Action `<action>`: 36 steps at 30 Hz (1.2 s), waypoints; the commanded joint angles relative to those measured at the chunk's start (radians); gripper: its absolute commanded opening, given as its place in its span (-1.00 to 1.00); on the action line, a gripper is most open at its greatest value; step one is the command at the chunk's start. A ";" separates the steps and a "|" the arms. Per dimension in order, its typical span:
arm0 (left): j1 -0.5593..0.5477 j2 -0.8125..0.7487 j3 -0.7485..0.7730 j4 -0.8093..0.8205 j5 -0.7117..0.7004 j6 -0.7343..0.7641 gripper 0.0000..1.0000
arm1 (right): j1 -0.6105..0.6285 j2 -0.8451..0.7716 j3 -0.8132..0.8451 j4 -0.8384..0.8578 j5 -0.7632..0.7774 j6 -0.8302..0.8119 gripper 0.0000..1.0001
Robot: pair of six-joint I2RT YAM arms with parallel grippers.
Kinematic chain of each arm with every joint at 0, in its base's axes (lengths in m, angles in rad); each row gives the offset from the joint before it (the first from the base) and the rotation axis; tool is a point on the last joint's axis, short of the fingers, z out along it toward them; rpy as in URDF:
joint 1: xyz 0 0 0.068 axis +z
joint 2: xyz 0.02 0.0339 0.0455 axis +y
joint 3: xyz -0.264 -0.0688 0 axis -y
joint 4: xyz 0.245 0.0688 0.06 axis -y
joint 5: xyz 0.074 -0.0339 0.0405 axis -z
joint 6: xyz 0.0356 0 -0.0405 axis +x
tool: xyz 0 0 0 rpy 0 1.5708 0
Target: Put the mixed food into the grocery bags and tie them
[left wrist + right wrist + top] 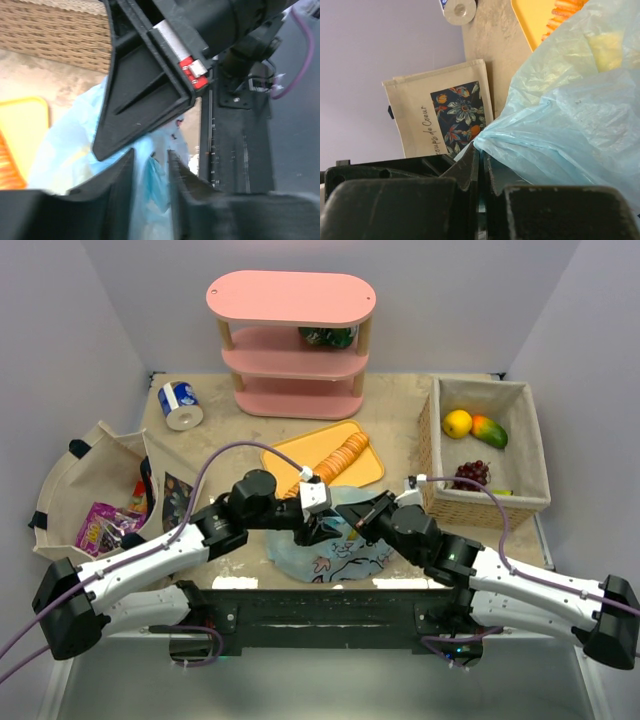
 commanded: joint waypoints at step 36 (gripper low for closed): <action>0.274 -0.100 -0.222 0.395 0.185 -0.639 0.35 | -0.003 -0.053 -0.344 1.032 -0.212 -0.785 -1.00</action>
